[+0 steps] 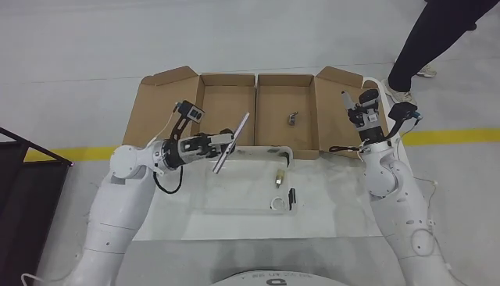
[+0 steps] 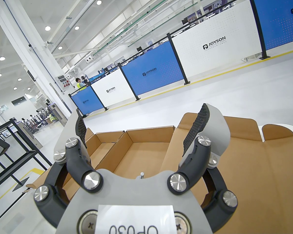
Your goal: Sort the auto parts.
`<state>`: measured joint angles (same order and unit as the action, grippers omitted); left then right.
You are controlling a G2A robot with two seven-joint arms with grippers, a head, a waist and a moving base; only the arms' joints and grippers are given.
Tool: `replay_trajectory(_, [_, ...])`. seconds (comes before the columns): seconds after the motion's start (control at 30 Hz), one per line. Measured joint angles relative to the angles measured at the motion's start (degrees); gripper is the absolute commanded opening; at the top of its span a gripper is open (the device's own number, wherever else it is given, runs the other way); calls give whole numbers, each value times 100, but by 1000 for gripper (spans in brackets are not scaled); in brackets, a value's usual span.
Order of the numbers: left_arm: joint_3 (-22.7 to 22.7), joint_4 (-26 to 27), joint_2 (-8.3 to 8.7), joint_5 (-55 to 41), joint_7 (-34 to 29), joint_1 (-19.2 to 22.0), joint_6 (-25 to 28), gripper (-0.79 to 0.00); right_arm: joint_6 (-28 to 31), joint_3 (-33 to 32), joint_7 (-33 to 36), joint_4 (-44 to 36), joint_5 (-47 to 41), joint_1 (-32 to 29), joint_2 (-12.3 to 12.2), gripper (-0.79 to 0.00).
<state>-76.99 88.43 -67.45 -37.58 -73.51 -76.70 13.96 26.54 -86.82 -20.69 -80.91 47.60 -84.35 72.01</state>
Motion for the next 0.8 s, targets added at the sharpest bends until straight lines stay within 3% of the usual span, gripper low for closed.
replay_trajectory(0.17, [31,48,-11,-191,246,-64,-359,-785,0,0,0,0,0,0,0,0])
replay_trajectory(0.43, [-184,-342,-22,-2499,-493,-1,-1551,-785,0,0,0,0,0,0,0,0])
replay_trajectory(0.8, [-11,-603,-100,-4010,-688,82,-2661,-785,0,0,0,0,0,0,0,0])
